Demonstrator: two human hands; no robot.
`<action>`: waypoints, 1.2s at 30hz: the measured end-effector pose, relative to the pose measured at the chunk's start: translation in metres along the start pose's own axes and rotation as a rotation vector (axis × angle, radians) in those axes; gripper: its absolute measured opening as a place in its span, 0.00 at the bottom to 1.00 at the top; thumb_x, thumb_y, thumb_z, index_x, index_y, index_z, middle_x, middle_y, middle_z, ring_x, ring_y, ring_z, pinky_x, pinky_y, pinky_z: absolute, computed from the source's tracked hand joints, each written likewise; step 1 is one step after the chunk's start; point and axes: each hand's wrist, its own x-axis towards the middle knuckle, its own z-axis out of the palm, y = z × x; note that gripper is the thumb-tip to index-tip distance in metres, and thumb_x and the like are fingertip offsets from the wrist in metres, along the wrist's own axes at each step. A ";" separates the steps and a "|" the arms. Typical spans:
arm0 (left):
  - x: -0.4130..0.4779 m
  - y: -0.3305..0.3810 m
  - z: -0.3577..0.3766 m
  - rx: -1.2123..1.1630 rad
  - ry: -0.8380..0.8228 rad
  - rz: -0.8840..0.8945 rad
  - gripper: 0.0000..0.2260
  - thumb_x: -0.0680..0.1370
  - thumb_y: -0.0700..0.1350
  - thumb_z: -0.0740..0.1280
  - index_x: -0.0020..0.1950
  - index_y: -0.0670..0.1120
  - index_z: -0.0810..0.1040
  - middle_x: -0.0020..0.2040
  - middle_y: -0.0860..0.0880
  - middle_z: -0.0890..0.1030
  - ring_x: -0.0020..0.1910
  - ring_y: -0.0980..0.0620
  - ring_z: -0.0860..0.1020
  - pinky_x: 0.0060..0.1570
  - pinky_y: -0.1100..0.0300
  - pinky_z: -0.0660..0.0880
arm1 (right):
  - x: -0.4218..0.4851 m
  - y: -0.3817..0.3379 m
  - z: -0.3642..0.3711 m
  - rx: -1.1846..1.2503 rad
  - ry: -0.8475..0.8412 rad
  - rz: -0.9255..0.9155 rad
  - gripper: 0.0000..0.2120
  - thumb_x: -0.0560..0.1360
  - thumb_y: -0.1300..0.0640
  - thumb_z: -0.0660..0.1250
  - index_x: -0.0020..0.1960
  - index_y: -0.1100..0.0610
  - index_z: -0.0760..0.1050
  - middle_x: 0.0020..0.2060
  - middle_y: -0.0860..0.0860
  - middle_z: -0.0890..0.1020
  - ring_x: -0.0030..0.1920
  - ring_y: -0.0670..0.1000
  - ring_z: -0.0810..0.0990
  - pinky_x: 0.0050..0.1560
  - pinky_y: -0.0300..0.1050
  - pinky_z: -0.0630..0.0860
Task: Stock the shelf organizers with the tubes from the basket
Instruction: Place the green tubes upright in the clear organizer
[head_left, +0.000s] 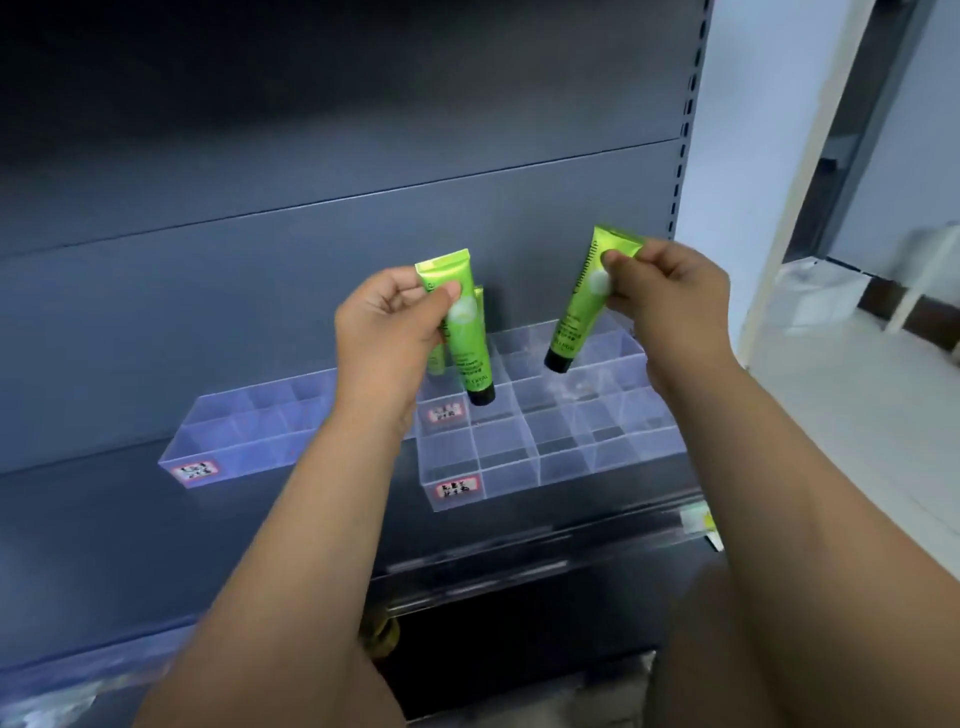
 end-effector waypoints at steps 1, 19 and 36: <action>0.006 -0.008 0.007 0.010 -0.015 0.001 0.06 0.76 0.35 0.74 0.48 0.46 0.82 0.41 0.48 0.85 0.42 0.48 0.82 0.46 0.46 0.81 | 0.007 0.006 -0.002 -0.005 0.019 0.003 0.10 0.74 0.60 0.74 0.43 0.66 0.77 0.36 0.55 0.77 0.36 0.52 0.77 0.48 0.56 0.83; 0.137 -0.079 0.069 0.305 -0.183 0.241 0.09 0.74 0.37 0.76 0.48 0.47 0.80 0.32 0.56 0.78 0.32 0.60 0.75 0.38 0.66 0.73 | 0.124 0.089 0.033 -0.085 -0.097 -0.037 0.05 0.75 0.62 0.72 0.41 0.61 0.78 0.36 0.56 0.78 0.39 0.53 0.78 0.47 0.57 0.82; 0.163 -0.099 0.061 0.424 -0.244 0.304 0.11 0.67 0.42 0.80 0.42 0.51 0.80 0.44 0.46 0.85 0.40 0.54 0.82 0.45 0.54 0.82 | 0.131 0.117 0.031 -0.152 -0.152 0.017 0.22 0.70 0.57 0.74 0.50 0.76 0.73 0.38 0.60 0.76 0.40 0.55 0.75 0.45 0.55 0.79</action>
